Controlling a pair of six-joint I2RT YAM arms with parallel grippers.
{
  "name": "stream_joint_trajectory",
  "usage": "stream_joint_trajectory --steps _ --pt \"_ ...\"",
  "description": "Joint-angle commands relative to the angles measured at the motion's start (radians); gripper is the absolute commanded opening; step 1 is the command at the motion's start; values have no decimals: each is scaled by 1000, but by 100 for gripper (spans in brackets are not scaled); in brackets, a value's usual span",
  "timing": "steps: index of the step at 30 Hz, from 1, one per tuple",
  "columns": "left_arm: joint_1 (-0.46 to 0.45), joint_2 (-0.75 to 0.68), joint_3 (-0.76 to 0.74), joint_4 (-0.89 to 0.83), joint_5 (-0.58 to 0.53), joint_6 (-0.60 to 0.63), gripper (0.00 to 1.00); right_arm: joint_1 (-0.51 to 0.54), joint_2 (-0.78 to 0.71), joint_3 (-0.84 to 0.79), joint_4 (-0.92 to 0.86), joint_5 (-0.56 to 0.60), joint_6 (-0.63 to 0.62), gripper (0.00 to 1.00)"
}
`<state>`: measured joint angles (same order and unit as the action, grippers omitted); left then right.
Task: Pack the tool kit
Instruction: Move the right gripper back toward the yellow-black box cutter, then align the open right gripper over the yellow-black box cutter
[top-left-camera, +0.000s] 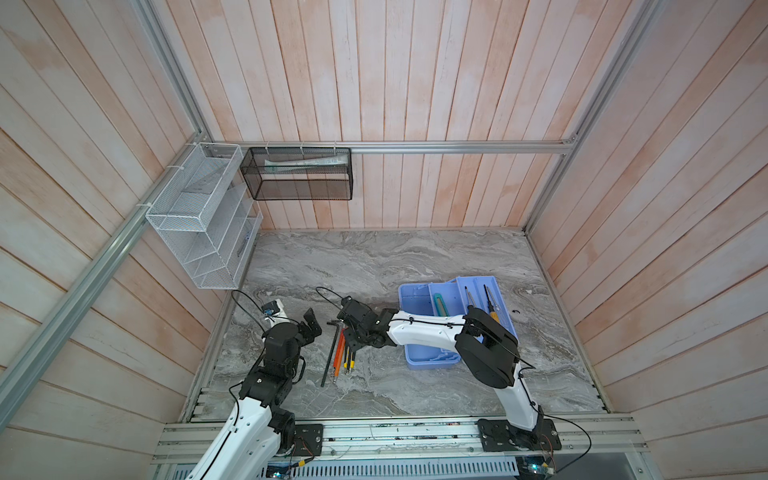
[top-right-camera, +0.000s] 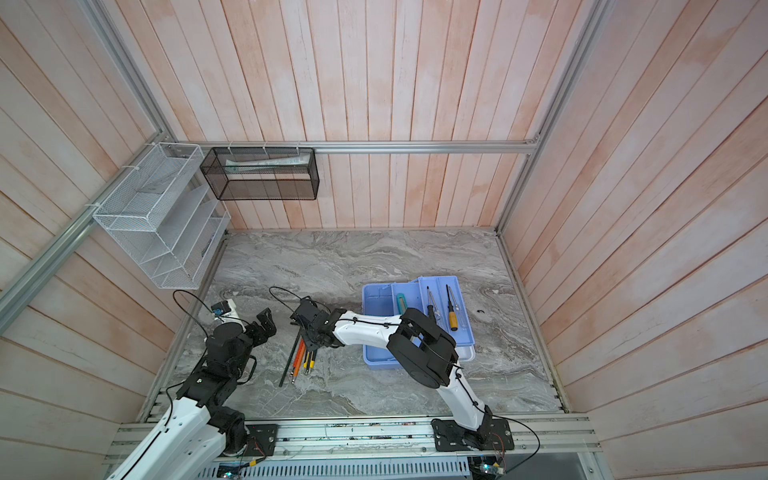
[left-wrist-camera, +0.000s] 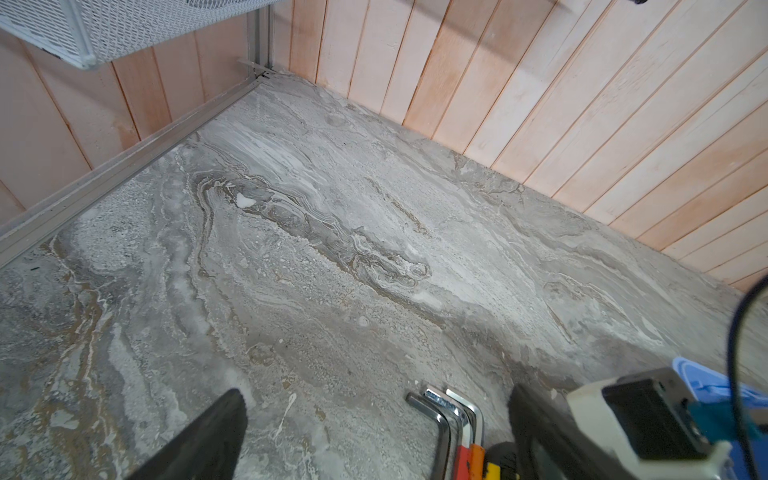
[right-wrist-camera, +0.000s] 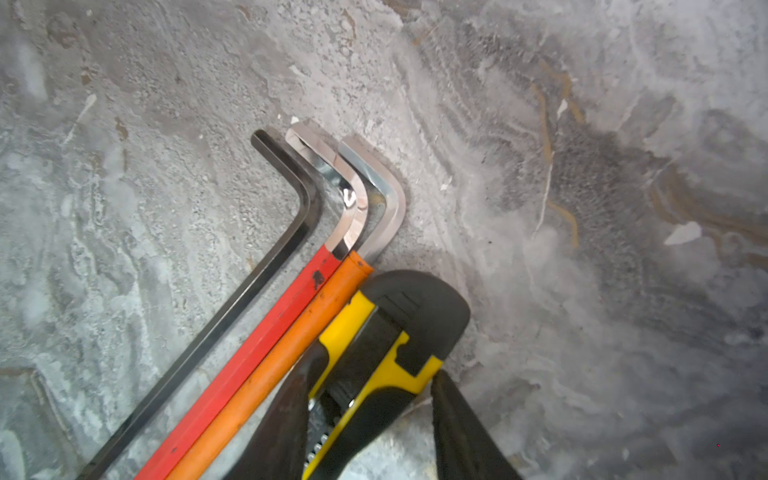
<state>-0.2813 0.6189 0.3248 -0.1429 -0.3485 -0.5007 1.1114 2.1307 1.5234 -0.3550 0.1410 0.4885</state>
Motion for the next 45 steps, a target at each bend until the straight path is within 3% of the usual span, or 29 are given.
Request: stream_joint_trajectory --steps 1,15,20,25,34,45 --pt "5 -13 -13 -1 0 7 100 1 -33 -47 -38 45 -38 46" --pt "5 -19 -15 -4 -6 4 100 -109 -239 -241 25 9 -179 46" --pt "5 -9 -11 -4 -10 2 100 -96 -317 -261 30 -42 -117 47" --pt "5 10 -5 -2 -11 1 100 -69 -369 -321 -16 -79 28 48" --pt "5 22 -3 4 0 6 100 -16 -279 -270 -120 -103 149 50" --pt "6 -10 -11 -3 -3 5 100 -60 -163 -181 -94 -162 114 55"
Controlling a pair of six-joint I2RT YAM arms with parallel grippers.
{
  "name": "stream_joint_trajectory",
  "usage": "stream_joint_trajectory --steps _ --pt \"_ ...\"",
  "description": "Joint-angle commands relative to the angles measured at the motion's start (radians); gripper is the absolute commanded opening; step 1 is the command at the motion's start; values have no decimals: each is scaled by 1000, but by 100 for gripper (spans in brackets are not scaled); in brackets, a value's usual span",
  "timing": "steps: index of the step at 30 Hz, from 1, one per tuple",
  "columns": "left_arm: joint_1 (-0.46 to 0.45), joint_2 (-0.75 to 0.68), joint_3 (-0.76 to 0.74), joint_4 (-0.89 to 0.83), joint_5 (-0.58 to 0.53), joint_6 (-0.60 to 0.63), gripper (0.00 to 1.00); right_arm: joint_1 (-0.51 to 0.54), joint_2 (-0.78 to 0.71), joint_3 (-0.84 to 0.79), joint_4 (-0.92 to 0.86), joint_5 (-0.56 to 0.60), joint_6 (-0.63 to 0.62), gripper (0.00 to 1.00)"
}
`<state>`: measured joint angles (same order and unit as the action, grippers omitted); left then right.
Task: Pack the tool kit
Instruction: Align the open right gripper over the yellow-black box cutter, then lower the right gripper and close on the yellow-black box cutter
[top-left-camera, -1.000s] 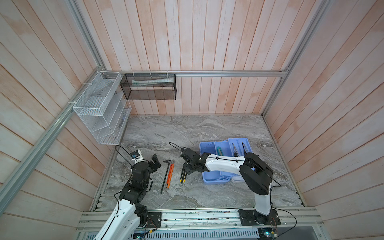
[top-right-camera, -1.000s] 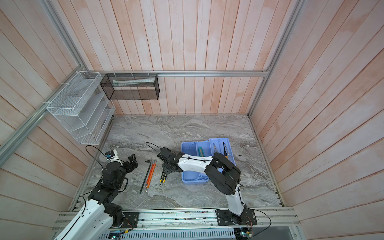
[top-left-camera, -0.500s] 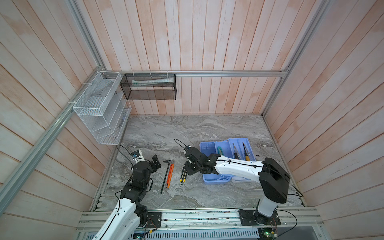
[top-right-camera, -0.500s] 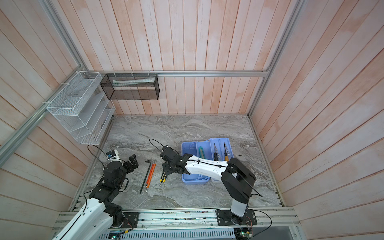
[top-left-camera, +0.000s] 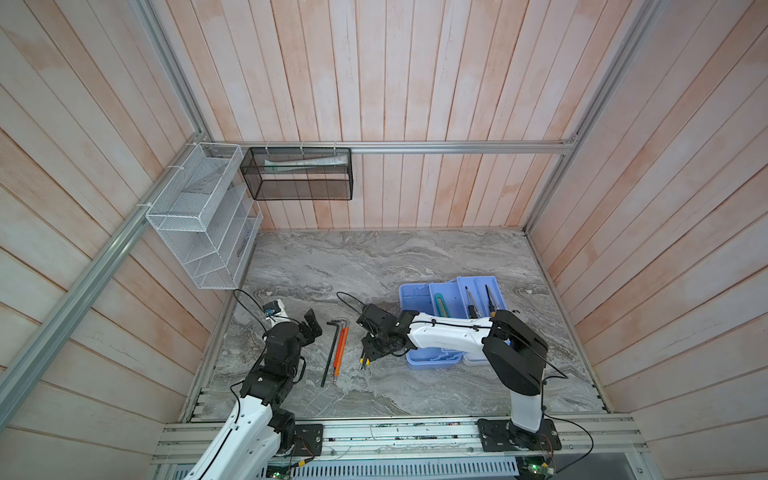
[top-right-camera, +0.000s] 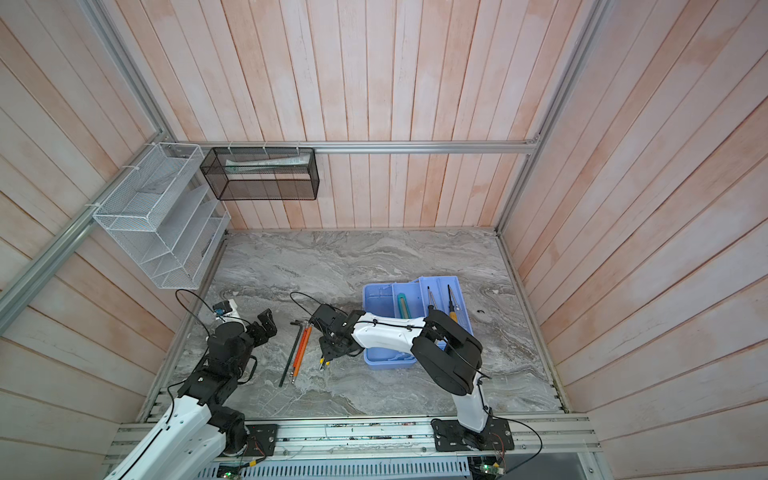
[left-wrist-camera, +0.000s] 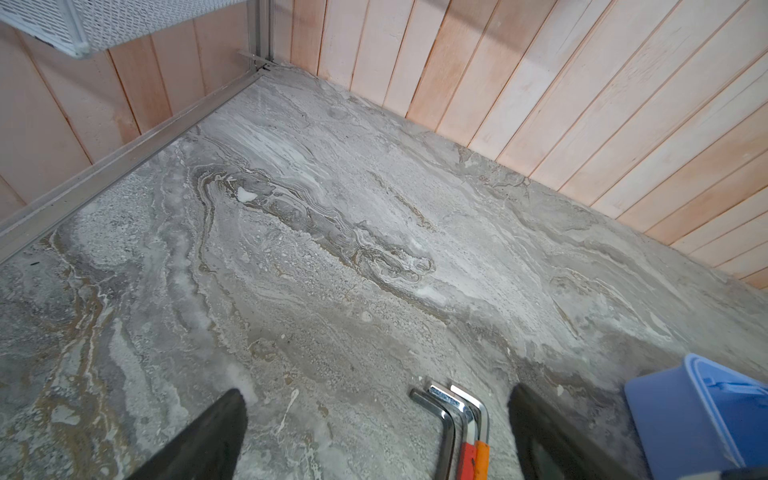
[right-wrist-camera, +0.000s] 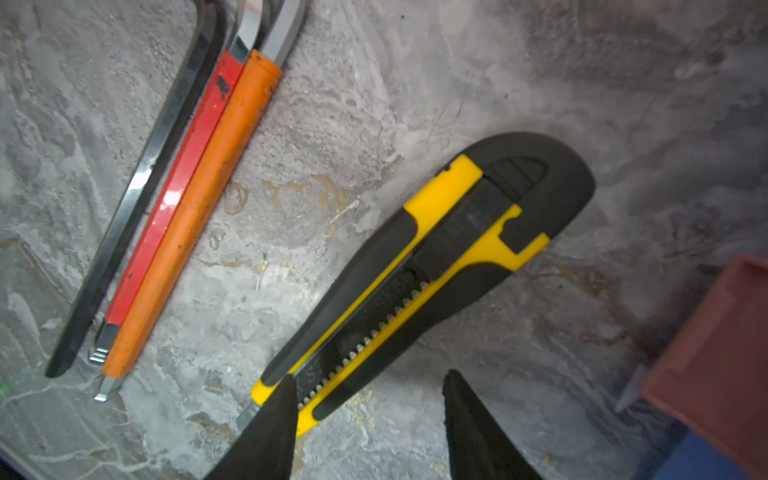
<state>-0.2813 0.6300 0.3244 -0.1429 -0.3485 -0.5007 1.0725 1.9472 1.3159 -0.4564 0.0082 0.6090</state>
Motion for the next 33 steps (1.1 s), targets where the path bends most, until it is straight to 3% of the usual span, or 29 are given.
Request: stream_joint_trajectory --steps 1,8,18,25,33 --pt "5 -27 -12 -4 -4 3 100 -27 25 29 15 -38 -11 55" --pt "5 -38 -15 -8 -10 -1 100 -55 91 101 2 -66 -42 56" --pt "5 -35 -15 -8 -6 2 100 -37 183 276 -137 -8 -84 58" --pt "5 -46 -19 -12 -10 -1 100 9 278 417 -308 99 -85 58" --pt "5 -51 -20 -11 -7 2 100 19 260 413 -378 200 -38 59"
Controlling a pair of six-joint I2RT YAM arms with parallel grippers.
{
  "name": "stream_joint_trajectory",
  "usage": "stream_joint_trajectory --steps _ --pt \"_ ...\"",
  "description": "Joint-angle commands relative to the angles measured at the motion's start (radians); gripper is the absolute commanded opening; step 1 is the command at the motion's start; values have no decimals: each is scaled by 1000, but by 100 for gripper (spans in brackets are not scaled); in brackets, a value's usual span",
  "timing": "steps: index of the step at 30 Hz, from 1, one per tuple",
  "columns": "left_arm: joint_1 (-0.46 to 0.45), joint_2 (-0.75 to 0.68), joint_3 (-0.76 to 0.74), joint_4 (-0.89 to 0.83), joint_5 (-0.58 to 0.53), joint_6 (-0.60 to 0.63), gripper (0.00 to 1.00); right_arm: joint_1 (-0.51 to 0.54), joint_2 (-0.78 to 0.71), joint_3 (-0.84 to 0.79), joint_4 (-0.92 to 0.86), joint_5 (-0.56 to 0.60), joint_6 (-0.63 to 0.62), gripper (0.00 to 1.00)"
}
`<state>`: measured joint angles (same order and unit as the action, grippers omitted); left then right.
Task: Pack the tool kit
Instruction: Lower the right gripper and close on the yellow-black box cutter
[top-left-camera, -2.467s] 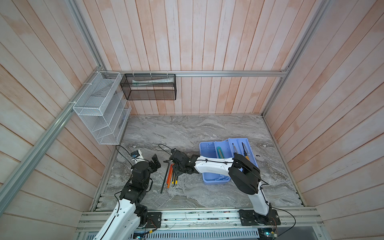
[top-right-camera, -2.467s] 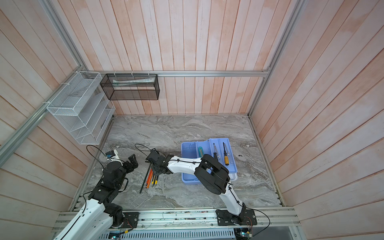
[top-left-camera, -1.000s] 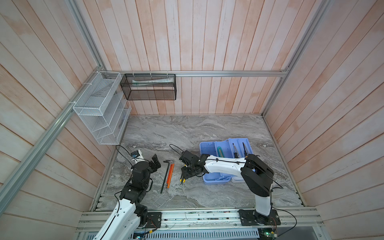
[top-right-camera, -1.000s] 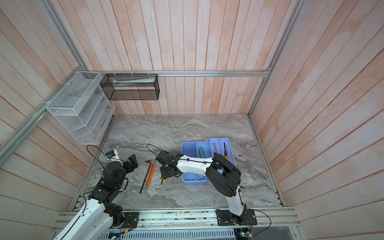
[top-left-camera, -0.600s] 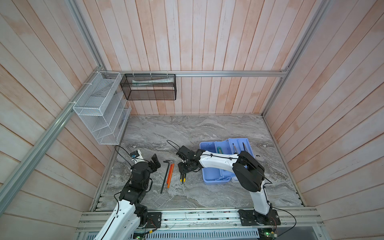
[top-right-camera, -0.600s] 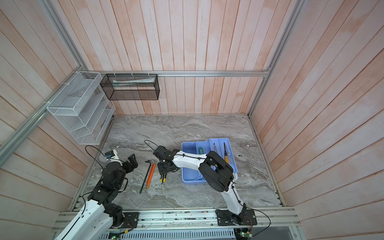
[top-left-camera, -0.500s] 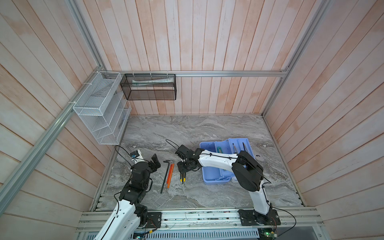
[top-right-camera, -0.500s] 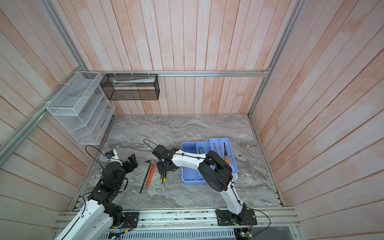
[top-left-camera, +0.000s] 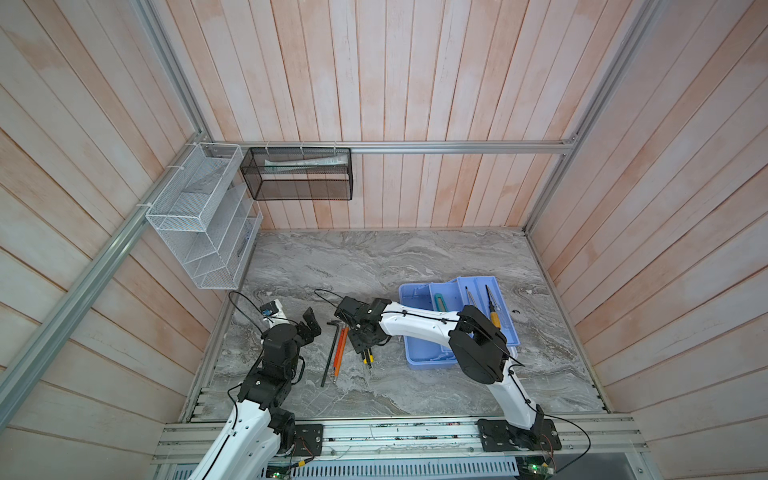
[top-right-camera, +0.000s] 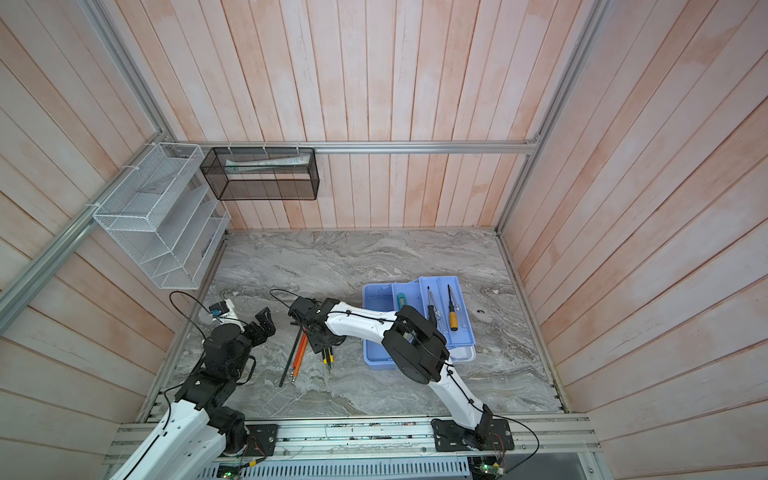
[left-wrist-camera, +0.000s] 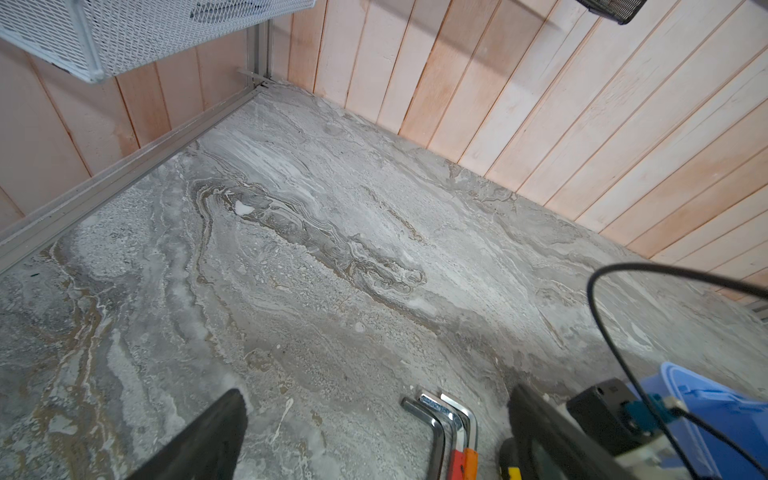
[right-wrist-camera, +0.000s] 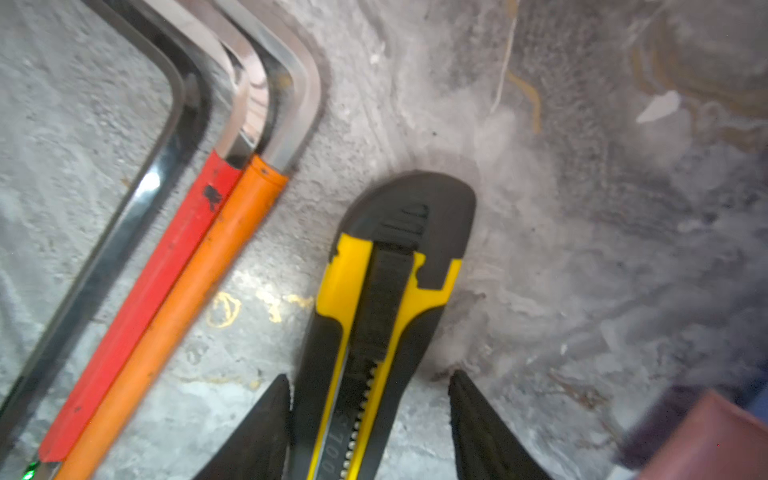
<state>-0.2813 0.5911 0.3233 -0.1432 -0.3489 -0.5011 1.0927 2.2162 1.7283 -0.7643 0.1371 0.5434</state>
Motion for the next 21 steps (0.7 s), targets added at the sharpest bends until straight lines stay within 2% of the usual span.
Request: stream_joint_trajectory --steps 1,7,11,21 --pt "5 -15 -18 -10 -8 1 100 -2 -13 -2 -70 76 33 59" --pt "5 -54 -30 -16 -9 2 100 -1 -34 13 -52 74 59 59" --pt "5 -106 -48 -17 -3 5 100 -7 -40 53 -51 33 69 59" --pt "5 -141 -56 -30 -11 -1 100 -49 -3 165 -211 27 143 62"
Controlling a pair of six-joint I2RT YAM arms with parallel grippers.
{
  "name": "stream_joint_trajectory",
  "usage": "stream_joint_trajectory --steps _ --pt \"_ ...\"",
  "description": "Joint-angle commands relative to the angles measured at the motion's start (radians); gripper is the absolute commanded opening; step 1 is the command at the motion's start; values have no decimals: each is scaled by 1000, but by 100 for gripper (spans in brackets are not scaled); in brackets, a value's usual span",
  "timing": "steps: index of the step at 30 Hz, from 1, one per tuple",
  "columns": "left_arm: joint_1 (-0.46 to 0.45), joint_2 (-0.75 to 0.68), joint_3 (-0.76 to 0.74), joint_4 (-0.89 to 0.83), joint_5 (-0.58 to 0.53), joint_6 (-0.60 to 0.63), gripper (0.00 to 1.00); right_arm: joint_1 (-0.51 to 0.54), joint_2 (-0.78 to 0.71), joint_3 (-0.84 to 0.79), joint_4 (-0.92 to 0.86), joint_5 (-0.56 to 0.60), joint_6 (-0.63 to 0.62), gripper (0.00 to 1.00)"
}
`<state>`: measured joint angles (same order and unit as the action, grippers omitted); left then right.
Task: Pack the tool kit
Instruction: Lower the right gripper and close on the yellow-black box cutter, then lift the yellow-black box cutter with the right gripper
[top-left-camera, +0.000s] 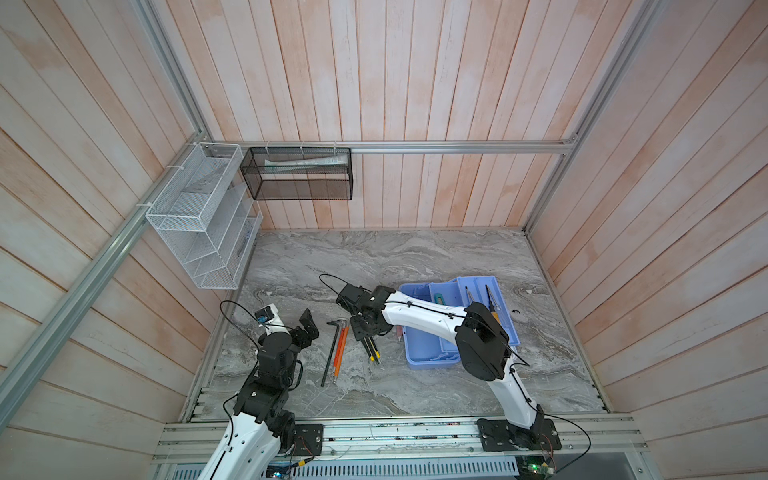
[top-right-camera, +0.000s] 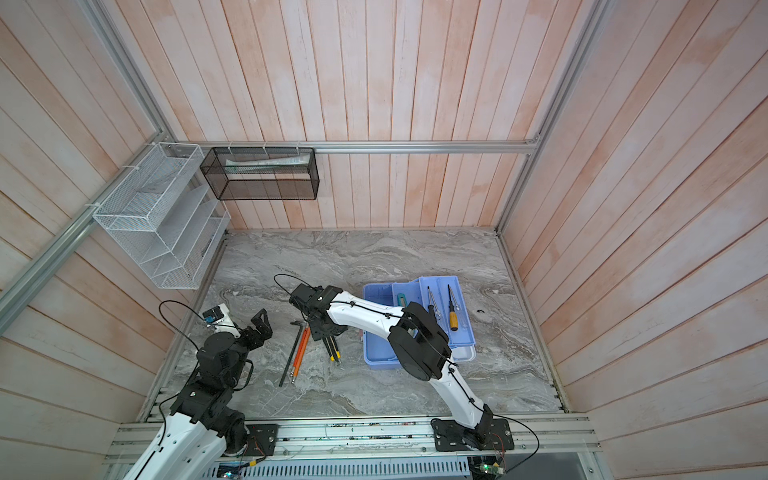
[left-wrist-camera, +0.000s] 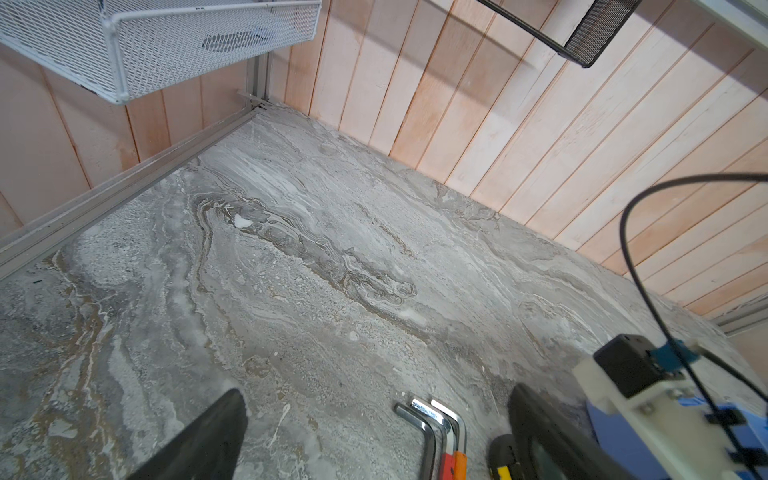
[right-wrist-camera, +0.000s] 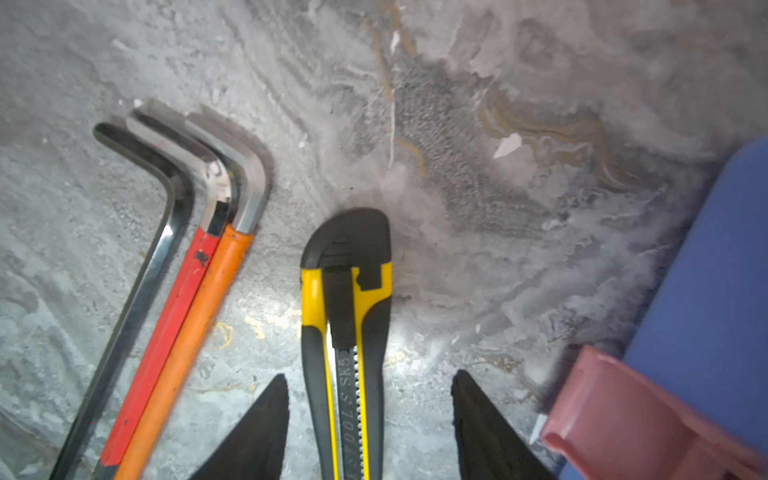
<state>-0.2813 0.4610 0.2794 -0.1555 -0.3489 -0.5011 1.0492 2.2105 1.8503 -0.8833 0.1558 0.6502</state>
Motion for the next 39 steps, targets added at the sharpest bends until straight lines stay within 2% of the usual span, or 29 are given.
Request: stream_joint_trajectory --steps 1,6,10,16,28,36,39 --pt "5 -11 -13 -18 -12 -1 100 -6 12 61 -104 14 45 62" --pt "5 -10 -13 -15 -9 1 100 -4 65 117 -118 -8 40 64" --pt "5 -11 -13 -17 -10 0 100 14 80 127 -91 -28 -67 64" --pt "5 -25 -16 -24 -19 -5 100 12 109 177 -150 1 -155 66" --pt "5 -28 -16 -24 -17 -5 100 31 174 171 -100 14 -197 66" --pt "5 -30 -19 -21 -12 -1 100 30 146 68 3 19 -216 64" --pt "6 -31 -19 -23 -12 -2 100 27 124 12 47 6 -228 59"
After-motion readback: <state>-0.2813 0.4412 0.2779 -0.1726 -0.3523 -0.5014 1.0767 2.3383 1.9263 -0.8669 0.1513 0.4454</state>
